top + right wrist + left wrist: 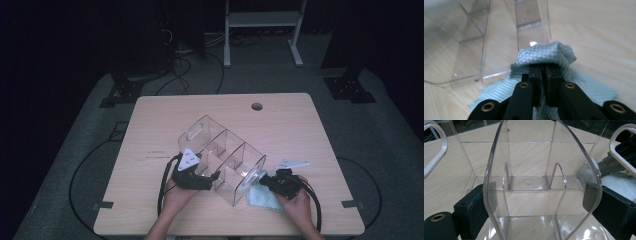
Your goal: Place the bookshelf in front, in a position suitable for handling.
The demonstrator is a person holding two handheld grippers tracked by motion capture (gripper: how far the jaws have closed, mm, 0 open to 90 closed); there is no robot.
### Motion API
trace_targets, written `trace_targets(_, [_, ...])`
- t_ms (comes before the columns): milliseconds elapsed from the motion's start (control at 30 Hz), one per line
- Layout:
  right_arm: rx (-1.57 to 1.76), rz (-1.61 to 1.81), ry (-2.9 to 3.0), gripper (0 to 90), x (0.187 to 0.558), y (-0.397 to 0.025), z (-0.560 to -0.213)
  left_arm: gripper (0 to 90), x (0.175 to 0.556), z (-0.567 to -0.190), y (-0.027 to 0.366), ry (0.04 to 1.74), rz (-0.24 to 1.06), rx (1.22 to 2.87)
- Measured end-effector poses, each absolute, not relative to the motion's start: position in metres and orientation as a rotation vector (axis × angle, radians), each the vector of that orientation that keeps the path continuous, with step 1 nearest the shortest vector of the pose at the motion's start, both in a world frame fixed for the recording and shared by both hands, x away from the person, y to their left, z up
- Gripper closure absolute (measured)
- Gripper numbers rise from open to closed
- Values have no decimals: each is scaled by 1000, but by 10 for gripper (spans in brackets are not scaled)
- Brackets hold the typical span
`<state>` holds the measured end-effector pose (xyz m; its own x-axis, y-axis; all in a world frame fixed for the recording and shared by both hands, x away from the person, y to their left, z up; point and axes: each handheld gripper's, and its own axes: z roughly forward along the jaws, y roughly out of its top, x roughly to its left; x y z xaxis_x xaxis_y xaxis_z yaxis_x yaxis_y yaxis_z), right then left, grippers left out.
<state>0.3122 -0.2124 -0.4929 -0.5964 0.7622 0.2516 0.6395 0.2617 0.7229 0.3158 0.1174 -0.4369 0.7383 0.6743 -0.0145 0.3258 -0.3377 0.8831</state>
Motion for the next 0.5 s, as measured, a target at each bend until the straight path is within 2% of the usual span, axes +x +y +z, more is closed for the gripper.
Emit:
trace_targets(267, [1334, 1271, 2326, 849, 313, -219, -486, 87, 316, -437, 117, 766, 437, 1943])
trace_targets(500, [1269, 1284, 2416, 850, 302, -202, -486, 87, 317, -437, 119, 766, 441, 1944])
